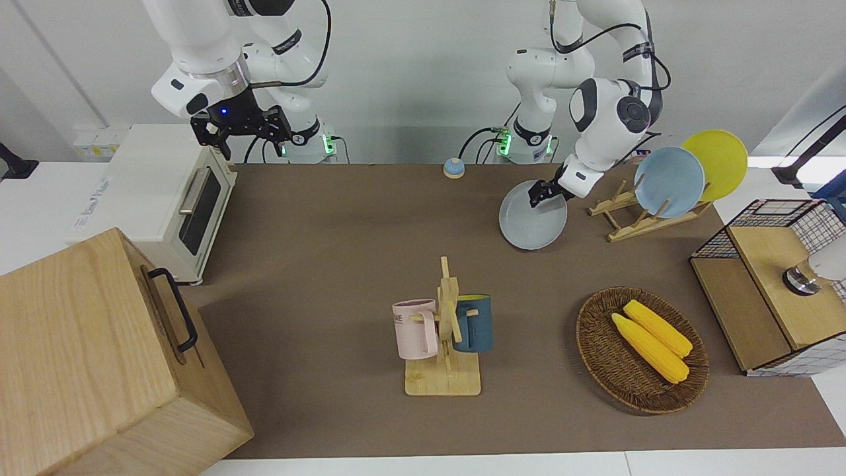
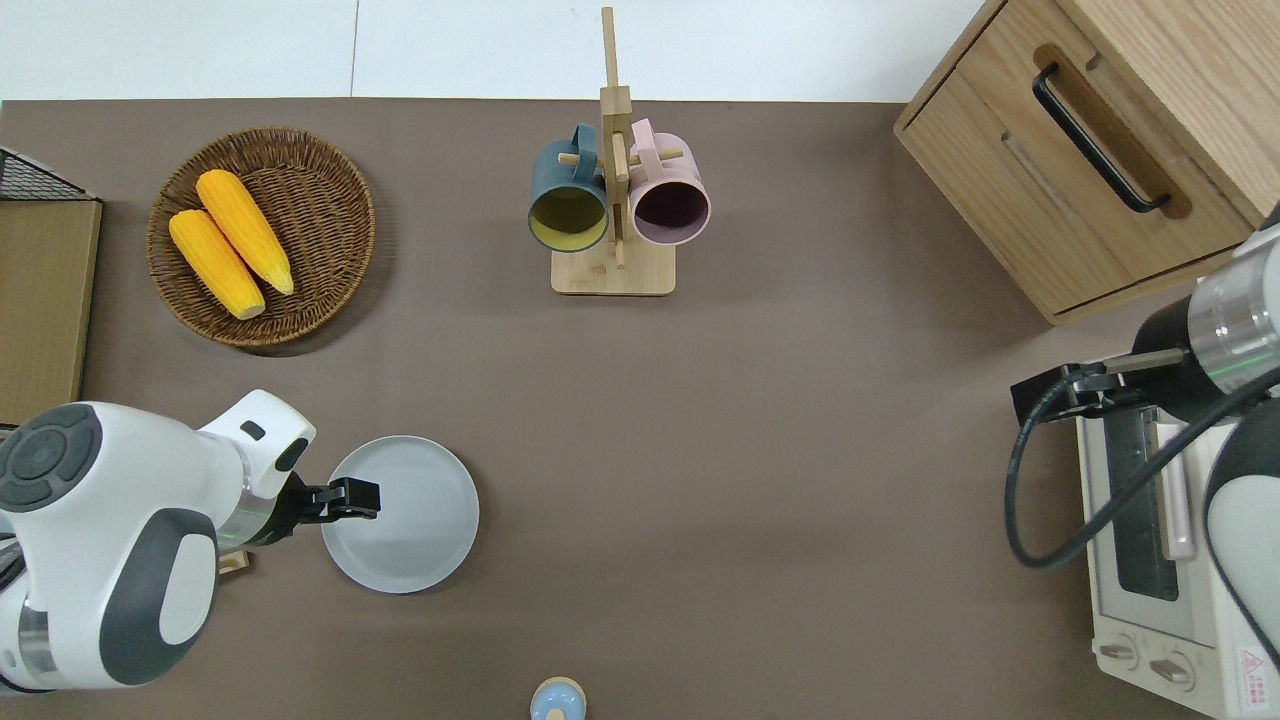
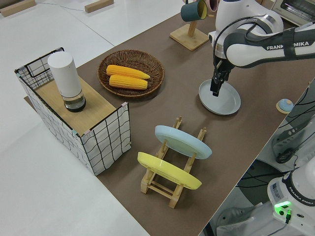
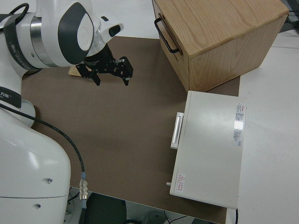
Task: Pick gray plate from low plate rack and place it on table with left arm
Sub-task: 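Carry the gray plate away from the rack and lower it onto the table, then open the left gripper and withdraw it back toward the rack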
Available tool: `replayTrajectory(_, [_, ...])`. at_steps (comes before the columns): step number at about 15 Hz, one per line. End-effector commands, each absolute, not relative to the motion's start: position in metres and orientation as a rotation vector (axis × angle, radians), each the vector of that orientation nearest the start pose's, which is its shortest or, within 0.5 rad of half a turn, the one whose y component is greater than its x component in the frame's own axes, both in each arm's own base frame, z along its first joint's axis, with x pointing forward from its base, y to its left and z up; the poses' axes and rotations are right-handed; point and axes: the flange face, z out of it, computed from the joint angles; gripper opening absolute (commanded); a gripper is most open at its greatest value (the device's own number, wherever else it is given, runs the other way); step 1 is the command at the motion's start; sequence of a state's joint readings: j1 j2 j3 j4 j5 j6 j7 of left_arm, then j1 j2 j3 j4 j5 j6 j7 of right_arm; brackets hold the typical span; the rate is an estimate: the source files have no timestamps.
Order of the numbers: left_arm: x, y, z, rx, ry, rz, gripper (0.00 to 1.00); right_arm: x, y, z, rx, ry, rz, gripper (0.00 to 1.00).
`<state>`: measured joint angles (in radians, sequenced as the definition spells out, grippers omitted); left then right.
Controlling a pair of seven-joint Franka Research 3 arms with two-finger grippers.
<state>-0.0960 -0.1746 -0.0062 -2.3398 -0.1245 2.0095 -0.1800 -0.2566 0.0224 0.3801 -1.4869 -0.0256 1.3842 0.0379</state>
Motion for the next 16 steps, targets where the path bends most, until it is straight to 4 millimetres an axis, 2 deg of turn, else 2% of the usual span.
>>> replayTrajectory(1, [0.462, -0.049, 0.41, -3.171, -0.22, 0.24, 0.99, 0.536, 0.059, 0.641, -3.169, -0.105, 0.196, 0.983])
replayTrajectory(4, [0.472, -0.045, 0.435, -3.118, -0.163, 0.181, 0.99, 0.536, 0.059, 0.641, -3.169, -0.105, 0.196, 0.983])
replayTrajectory(8, [0.49, -0.032, 0.485, -3.114, -0.184, 0.105, 0.99, 0.536, 0.059, 0.641, -3.169, -0.105, 0.196, 0.983])
replayTrajectory(9, [0.492, -0.03, 0.498, -3.116, -0.194, 0.093, 0.99, 0.536, 0.059, 0.641, -3.169, -0.105, 0.196, 0.983])
replayTrajectory(10, [0.497, -0.022, 0.523, -3.122, -0.206, 0.071, 1.0, 0.536, 0.059, 0.641, -3.169, -0.105, 0.196, 0.983])
replayTrajectory(11, [0.5, -0.01, 0.538, -3.132, -0.245, 0.052, 1.0, 0.536, 0.059, 0.641, -3.169, -0.105, 0.196, 0.983])
replayTrajectory(14, [0.501, -0.005, 0.577, -3.139, -0.25, 0.034, 1.0, 0.536, 0.059, 0.641, -3.169, -0.105, 0.196, 0.983])
replayTrajectory(16, [0.499, -0.007, 0.592, -3.139, -0.243, 0.021, 1.0, 0.536, 0.059, 0.641, -3.169, -0.105, 0.196, 0.983])
